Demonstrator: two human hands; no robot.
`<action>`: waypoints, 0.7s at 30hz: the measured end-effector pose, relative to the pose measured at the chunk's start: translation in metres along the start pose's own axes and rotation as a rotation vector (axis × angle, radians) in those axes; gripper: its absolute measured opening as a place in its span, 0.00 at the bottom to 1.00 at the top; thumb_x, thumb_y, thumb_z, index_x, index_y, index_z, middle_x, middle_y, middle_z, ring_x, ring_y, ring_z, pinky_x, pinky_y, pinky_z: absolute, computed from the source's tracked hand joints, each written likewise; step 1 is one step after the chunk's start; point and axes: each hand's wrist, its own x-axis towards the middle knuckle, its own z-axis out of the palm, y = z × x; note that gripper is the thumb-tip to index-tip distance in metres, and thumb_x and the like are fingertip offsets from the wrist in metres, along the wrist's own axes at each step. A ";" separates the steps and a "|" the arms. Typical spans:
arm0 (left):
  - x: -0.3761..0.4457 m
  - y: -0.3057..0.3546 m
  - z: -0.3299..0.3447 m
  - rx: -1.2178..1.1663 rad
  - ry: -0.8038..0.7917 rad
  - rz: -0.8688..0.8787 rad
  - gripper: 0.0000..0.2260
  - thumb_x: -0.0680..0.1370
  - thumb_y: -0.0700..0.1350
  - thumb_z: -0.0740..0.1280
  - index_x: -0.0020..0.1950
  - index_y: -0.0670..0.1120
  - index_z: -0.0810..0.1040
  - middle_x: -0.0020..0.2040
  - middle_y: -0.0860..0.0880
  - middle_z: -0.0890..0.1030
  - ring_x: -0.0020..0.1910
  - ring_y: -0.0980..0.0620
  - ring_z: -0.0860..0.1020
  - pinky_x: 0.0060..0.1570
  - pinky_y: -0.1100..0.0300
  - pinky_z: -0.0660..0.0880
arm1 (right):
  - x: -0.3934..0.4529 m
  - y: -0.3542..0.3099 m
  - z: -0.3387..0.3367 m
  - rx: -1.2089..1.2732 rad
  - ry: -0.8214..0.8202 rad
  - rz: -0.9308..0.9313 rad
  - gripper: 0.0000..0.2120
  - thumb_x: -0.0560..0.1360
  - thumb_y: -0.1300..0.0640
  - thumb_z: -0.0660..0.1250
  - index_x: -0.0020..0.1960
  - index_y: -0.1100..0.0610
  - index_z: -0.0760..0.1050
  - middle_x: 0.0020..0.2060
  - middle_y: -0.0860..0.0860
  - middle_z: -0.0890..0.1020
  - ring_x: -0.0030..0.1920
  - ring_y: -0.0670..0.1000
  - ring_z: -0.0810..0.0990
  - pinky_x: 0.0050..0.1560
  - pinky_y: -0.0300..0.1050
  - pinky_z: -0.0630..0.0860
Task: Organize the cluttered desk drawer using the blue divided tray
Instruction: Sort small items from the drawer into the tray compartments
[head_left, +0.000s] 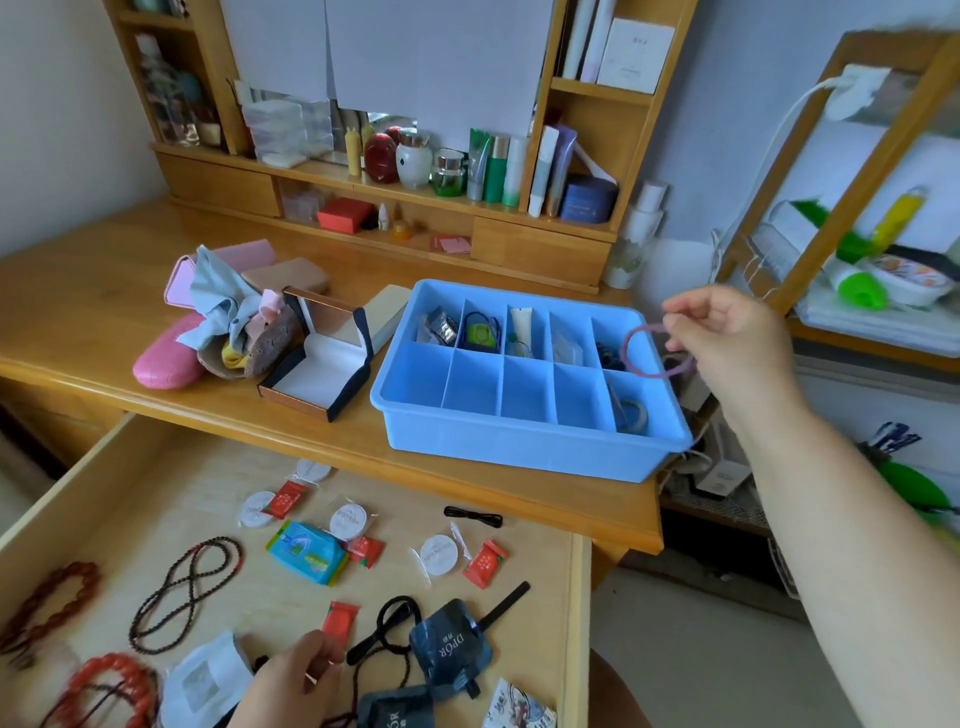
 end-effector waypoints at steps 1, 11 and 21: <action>0.001 0.001 0.000 0.004 -0.004 -0.005 0.05 0.73 0.42 0.69 0.42 0.52 0.75 0.37 0.53 0.78 0.35 0.55 0.77 0.35 0.74 0.67 | -0.004 0.004 0.003 -0.020 0.041 -0.015 0.13 0.74 0.64 0.67 0.39 0.45 0.77 0.34 0.44 0.82 0.33 0.42 0.80 0.33 0.33 0.74; 0.010 -0.015 0.005 -0.040 0.014 0.018 0.10 0.73 0.38 0.69 0.39 0.54 0.74 0.32 0.49 0.78 0.29 0.57 0.76 0.34 0.72 0.71 | -0.048 0.042 0.028 -0.673 -0.322 -0.063 0.13 0.80 0.51 0.57 0.49 0.53 0.78 0.31 0.42 0.75 0.34 0.44 0.70 0.69 0.53 0.62; 0.012 -0.021 0.011 -0.109 0.048 0.097 0.08 0.75 0.41 0.66 0.40 0.54 0.74 0.31 0.48 0.79 0.26 0.59 0.72 0.29 0.65 0.70 | -0.093 0.046 0.048 -0.660 0.018 -0.190 0.24 0.79 0.44 0.58 0.55 0.64 0.79 0.52 0.58 0.76 0.55 0.56 0.72 0.59 0.57 0.72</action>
